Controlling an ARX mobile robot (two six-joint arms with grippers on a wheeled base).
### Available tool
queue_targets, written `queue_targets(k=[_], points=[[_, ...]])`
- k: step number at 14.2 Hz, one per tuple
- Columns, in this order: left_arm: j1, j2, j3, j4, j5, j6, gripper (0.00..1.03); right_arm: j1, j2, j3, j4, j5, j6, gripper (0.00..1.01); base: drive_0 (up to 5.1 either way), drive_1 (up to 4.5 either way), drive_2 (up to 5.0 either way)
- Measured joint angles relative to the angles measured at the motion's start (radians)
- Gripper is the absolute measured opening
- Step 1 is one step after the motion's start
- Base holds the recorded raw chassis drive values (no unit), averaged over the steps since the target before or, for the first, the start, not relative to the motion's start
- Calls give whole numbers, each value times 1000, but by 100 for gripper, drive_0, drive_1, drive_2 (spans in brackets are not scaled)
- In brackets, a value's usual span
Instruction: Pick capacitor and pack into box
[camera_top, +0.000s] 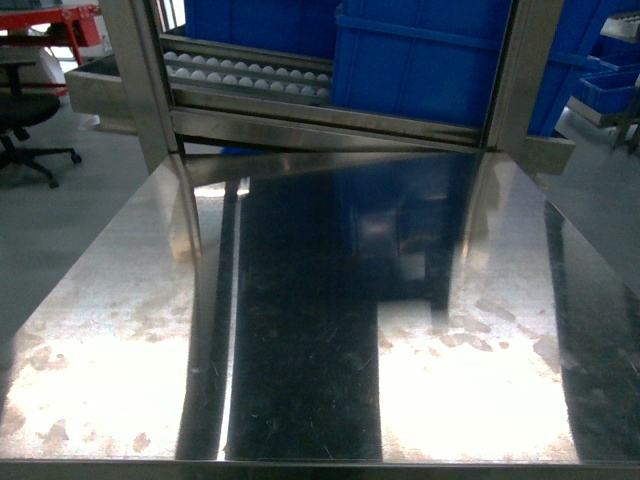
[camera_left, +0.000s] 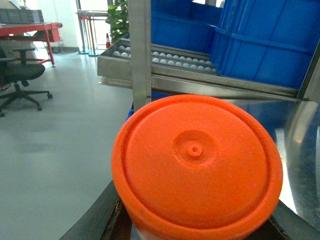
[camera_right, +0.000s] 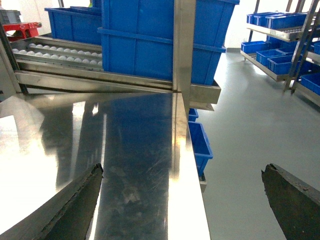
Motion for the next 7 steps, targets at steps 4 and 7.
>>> queue_targets(k=[4, 7], points=[[0, -171, 0, -192, 2, 1, 45, 0, 0, 0, 1, 1, 0, 98, 0, 0, 0], [0, -171, 0, -186, -1, 1, 45, 0, 0, 0, 0, 0, 0, 98, 0, 0, 0]])
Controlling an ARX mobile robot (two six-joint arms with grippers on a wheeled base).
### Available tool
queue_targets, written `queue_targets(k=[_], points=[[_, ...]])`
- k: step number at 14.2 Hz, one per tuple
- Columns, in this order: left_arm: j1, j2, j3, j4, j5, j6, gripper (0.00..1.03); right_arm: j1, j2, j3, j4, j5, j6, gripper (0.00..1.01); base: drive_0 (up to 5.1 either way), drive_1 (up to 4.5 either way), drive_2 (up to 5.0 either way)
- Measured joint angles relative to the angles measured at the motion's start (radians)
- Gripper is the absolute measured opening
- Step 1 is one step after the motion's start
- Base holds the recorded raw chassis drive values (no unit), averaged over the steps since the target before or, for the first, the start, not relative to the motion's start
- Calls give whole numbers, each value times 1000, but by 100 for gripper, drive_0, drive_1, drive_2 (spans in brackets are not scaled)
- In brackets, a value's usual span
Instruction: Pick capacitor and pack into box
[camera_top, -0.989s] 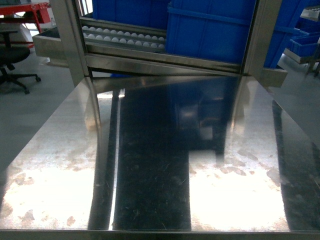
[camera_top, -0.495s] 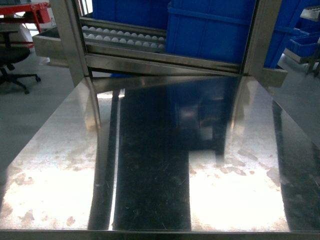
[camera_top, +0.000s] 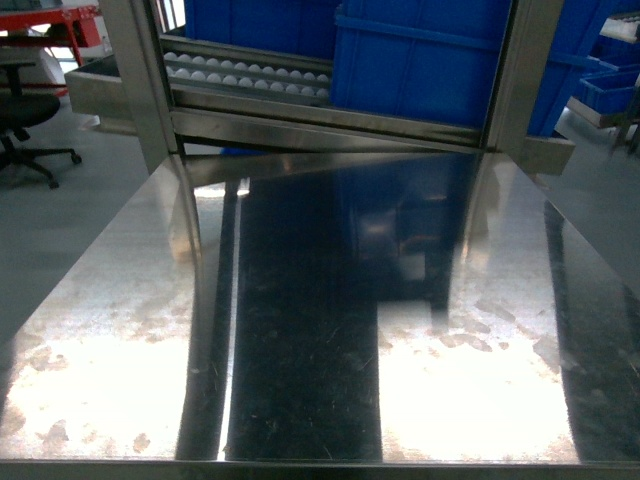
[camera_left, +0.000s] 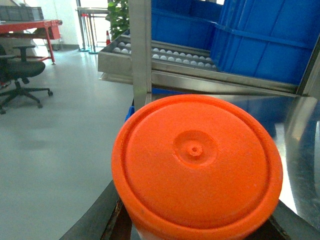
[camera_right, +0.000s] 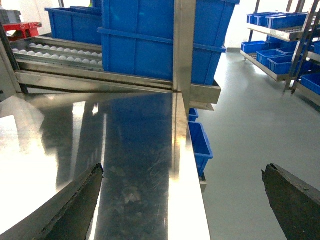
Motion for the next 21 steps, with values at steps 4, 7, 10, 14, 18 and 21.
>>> queue_targets(k=[4, 7, 10, 14, 18, 21], points=[[0, 0, 0, 0, 0, 0, 45, 0, 0, 0, 0, 0, 0, 98, 0, 0, 0], [0, 0, 0, 0, 0, 0, 45, 0, 0, 0, -1, 0, 0, 98, -33, -33, -33], [0, 0, 0, 0, 1, 0, 45, 0, 0, 0, -1, 0, 0, 98, -13, -13, -13], [0, 0, 0, 0, 1, 0, 45, 0, 0, 0, 0, 0, 0, 98, 0, 0, 0], [0, 0, 0, 4, 1, 0, 45, 0, 0, 0, 3, 0, 0, 98, 0, 0, 0], [0, 0, 0, 3, 0, 0, 45, 0, 0, 0, 0, -1, 0, 98, 0, 0, 0]])
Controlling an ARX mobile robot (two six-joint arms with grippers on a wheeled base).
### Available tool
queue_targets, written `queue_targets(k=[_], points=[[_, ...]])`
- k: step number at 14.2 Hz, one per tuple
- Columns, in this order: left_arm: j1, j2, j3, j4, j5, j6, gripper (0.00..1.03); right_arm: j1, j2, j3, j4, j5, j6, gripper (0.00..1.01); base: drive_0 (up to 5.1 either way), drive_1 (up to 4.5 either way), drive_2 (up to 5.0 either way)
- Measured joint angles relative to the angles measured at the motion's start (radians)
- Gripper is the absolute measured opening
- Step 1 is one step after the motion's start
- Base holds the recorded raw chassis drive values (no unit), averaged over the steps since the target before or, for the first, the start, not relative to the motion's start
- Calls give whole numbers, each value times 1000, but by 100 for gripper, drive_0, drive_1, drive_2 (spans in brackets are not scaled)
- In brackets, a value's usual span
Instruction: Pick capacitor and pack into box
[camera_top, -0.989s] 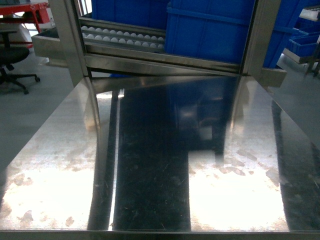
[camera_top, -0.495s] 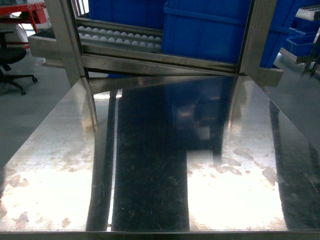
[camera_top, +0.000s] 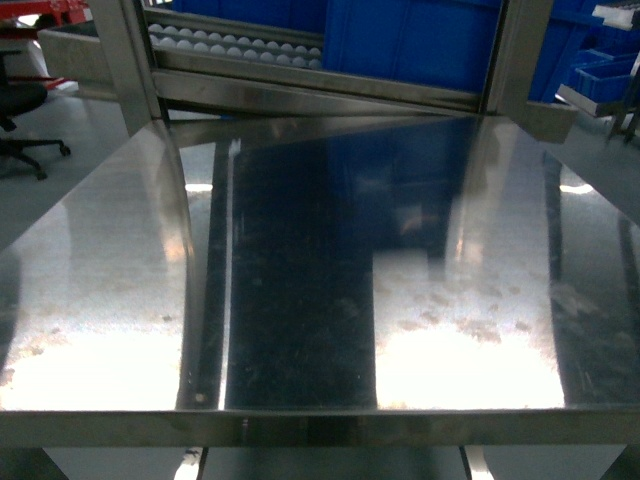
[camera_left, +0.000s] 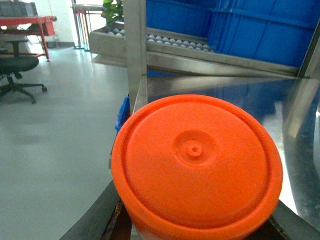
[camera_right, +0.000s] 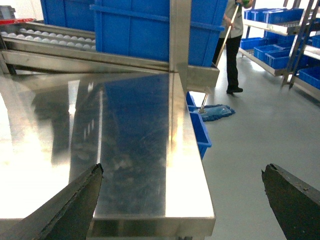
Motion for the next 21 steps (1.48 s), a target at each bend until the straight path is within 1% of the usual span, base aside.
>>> queue_targets(k=[21], points=[[0, 0, 0, -4, 1, 3, 44, 0, 0, 0, -2, 1, 0, 98, 0, 0, 0]])
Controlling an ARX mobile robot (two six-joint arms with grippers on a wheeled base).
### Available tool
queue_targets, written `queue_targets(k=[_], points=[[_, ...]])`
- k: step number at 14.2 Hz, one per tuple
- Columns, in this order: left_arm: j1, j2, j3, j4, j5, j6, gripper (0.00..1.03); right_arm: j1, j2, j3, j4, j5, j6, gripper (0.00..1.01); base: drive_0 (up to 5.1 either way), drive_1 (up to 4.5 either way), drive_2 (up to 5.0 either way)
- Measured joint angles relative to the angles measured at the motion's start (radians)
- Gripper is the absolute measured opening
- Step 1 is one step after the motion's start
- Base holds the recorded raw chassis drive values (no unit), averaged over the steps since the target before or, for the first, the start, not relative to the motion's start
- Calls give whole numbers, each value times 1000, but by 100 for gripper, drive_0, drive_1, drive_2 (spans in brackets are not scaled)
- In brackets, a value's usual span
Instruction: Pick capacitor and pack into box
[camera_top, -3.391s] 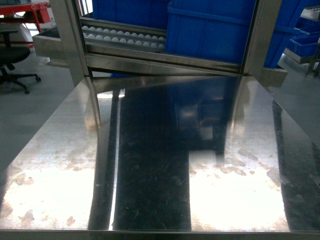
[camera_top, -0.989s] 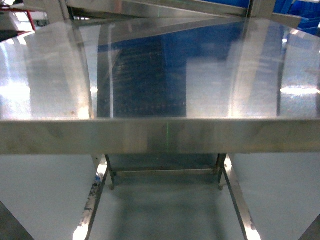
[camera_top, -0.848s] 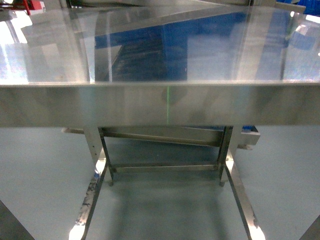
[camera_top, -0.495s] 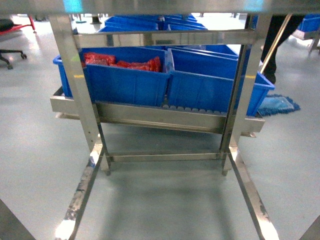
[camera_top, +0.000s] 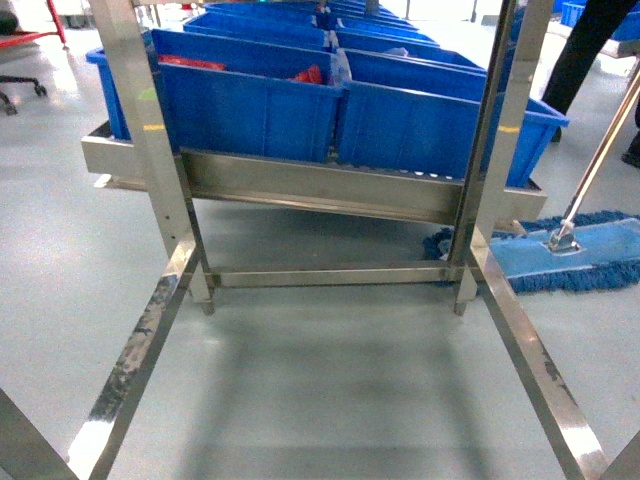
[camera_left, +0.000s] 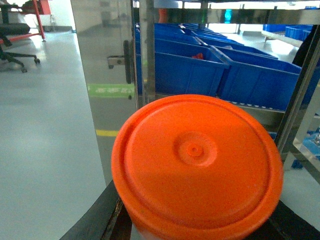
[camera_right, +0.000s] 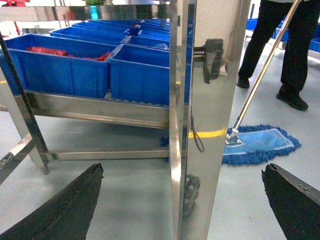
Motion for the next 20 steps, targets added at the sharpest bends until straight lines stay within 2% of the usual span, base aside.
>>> queue_targets(k=[7, 20], points=[[0, 0, 0, 1, -2, 0, 44, 0, 0, 0, 2, -1, 0, 98, 0, 0, 0], [0, 0, 0, 2, -1, 0, 44, 0, 0, 0, 3, -1, 0, 98, -489, 246, 246]])
